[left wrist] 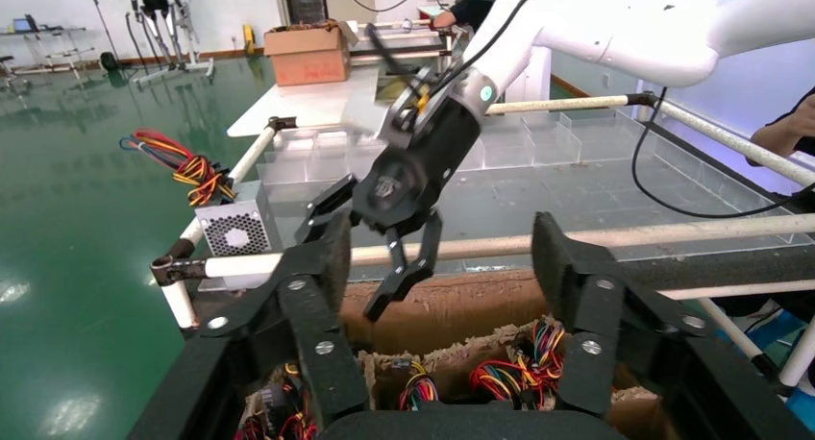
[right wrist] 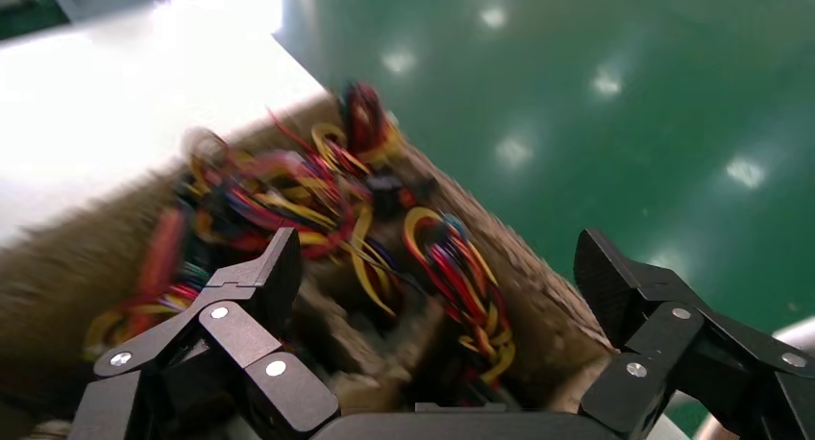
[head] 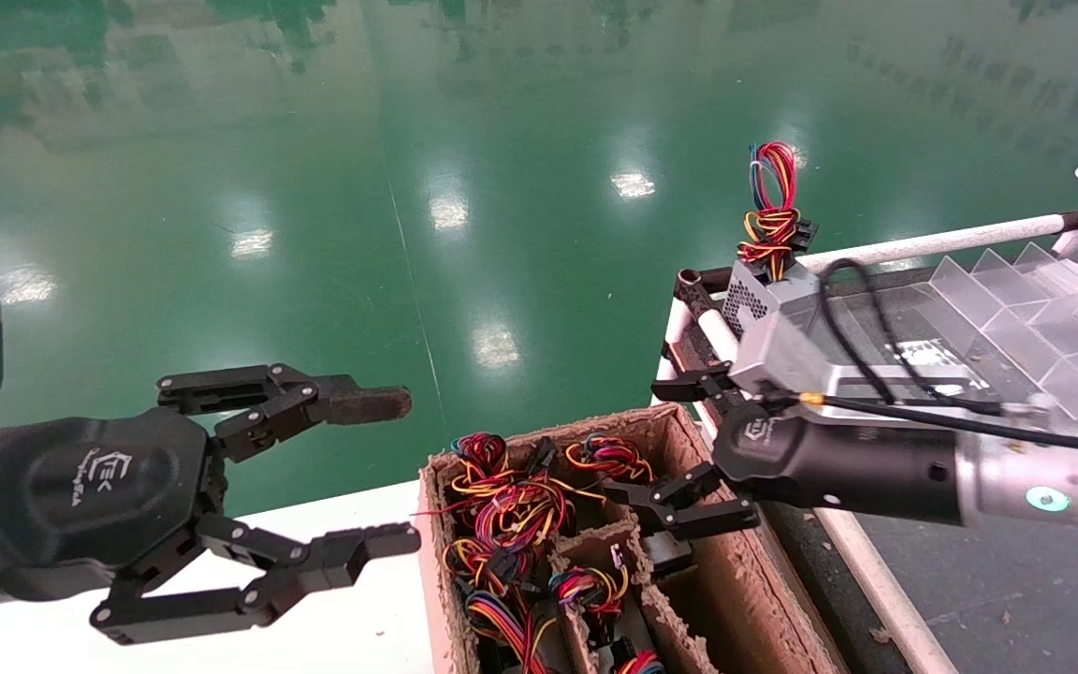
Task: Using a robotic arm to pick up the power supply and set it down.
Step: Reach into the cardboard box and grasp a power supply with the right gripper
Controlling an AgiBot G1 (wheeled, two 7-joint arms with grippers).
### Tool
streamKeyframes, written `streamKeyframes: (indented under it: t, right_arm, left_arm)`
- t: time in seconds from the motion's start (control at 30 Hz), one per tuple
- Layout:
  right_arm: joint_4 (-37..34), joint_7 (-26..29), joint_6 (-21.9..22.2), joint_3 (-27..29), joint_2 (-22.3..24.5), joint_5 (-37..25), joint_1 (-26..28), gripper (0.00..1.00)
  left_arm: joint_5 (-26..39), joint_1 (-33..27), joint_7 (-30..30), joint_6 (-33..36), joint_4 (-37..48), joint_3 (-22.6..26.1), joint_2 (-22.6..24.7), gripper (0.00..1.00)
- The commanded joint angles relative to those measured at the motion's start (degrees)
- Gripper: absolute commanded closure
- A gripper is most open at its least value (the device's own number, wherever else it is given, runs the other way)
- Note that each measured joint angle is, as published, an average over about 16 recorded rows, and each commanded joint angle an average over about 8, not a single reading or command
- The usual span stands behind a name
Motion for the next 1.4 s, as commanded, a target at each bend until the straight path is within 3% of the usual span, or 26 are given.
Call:
streamKeyframes:
  t: [0.03, 0.8, 1.4]
  right_arm:
    - [-1.2, 0.4, 0.5, -1.3, -1.3, -2.5, 1.2, 1.0]
    - [-2.8, -2.5, 7.9, -3.1, -5.2, -9.0, -0.8, 1.0]
    - [-1.7, -3.3, 9.4, -2.8, -5.7, -8.5, -2.2, 1.0]
  left_arm:
    - [0.0, 0.0, 0.0, 0.0, 0.0, 0.0, 0.0, 0.0]
    - [0.0, 0.0, 0.0, 0.0, 0.0, 0.0, 0.0, 0.0]
    - [0.0, 0.0, 0.0, 0.0, 0.0, 0.0, 0.0, 0.0]
